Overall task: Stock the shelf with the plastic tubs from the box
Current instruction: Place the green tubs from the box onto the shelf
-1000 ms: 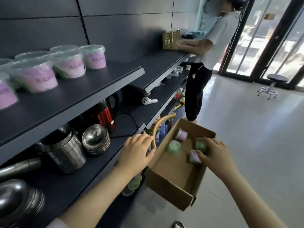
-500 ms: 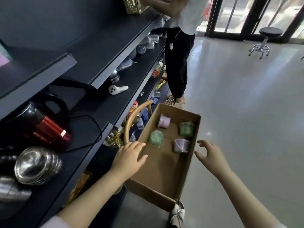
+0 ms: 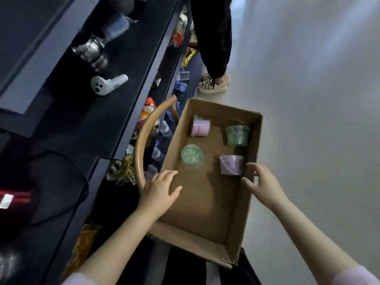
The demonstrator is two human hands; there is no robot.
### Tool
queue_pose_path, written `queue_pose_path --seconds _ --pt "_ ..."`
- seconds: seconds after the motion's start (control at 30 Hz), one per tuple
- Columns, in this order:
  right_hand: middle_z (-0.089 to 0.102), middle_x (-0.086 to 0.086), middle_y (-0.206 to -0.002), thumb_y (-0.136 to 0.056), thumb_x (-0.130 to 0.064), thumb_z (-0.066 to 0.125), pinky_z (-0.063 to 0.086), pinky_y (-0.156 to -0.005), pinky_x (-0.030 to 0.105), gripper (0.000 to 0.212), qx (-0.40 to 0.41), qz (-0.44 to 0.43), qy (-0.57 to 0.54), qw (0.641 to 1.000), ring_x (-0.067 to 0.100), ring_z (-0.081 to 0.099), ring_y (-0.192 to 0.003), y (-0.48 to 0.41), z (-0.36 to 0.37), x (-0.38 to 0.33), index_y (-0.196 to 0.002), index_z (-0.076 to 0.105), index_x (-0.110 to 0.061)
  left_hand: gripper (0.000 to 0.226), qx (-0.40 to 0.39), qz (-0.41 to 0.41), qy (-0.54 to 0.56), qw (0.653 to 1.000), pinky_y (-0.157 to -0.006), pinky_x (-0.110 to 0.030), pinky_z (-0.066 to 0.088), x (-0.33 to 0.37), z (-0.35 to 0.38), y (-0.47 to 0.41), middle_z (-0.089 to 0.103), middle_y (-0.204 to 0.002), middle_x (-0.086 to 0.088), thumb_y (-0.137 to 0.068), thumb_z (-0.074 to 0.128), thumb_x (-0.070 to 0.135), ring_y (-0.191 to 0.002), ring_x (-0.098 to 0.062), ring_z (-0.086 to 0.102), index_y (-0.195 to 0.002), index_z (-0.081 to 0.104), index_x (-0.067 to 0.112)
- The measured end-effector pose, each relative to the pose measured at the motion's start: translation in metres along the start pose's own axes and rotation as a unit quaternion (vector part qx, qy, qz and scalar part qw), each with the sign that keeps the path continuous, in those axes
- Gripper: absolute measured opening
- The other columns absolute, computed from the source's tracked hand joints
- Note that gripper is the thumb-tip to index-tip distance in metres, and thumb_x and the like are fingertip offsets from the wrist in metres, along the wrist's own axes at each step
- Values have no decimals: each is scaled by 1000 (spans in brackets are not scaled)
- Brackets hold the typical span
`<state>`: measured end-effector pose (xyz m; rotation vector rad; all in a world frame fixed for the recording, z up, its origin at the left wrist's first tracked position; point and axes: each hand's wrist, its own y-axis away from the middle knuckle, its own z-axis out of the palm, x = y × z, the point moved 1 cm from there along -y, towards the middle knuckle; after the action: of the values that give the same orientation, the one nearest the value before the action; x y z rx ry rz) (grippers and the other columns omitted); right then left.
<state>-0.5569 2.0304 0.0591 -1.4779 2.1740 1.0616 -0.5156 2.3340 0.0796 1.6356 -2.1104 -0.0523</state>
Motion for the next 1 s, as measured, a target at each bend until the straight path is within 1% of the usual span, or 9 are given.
queue_pose_path --seconds 0.2,0.3,0.4,0.47,0.57,0.7,0.77,0.87,1.0 --pt "45 2 -144 -88 -25 64 35 -108 32 58 -6 30 24 999 19 42 -132 -74 73 33 -142 41 -18 68 -88 -20 36 995 -114 -39 25 -48 76 -85 19 -158 5 -93 52 45 -143 -21 22 -150 21 28" --pt "34 3 -152 -89 -26 64 27 -115 38 64 15 47 39 998 22 29 -141 -103 97 36 -146 36 -21 73 -108 12 30 994 -116 -37 17 -53 99 -117 7 -161 5 -92 51 47 -145 -22 12 -152 13 30" --pt "21 5 -159 -90 -29 62 20 -117 44 69 31 104 39 993 29 18 -146 -126 109 37 -149 28 -28 78 -117 51 12 992 -117 -39 13 -52 111 -150 -2 -161 3 -91 52 49 -146 -24 5 -152 7 31" --pt "20 8 -159 -90 -31 62 19 -118 44 70 29 138 25 990 30 18 -146 -136 112 41 -150 26 -28 84 -134 50 20 990 -118 -40 10 -54 117 -173 -9 -161 2 -89 56 49 -147 -26 0 -152 3 31" --pt "24 9 -158 -92 -30 60 21 -116 41 65 8 159 22 987 29 23 -144 -141 115 45 -149 30 -26 94 -161 29 52 985 -117 -41 13 -54 120 -202 -14 -160 -1 -86 64 45 -147 -29 -2 -152 0 30" --pt "34 3 -150 -94 -26 57 24 -112 38 50 5 133 47 990 30 25 -135 -142 112 43 -142 45 -31 105 -203 -1 80 976 -117 -43 16 -54 128 -226 -14 -160 -7 -80 71 46 -146 -34 4 -153 -3 31" --pt "39 -1 -144 -93 -26 59 26 -109 35 46 -1 112 76 991 27 25 -130 -143 112 41 -137 50 -35 110 -220 -12 79 972 -116 -45 24 -56 135 -232 -10 -160 -9 -76 74 48 -144 -38 16 -152 -3 31" --pt "42 -1 -137 -90 -28 63 29 -105 31 45 -4 101 102 990 25 28 -124 -148 112 39 -134 54 -34 111 -211 -3 13 977 -108 -45 36 -55 142 -231 3 -159 -11 -74 76 47 -133 -40 34 -152 -1 28" --pt "39 6 -139 -85 -22 70 35 -104 39 47 -9 121 94 988 30 32 -128 -154 114 40 -130 56 -26 113 -193 2 -56 980 -100 -44 41 -51 147 -225 26 -145 -16 -68 79 50 -125 -36 41 -150 8 16"
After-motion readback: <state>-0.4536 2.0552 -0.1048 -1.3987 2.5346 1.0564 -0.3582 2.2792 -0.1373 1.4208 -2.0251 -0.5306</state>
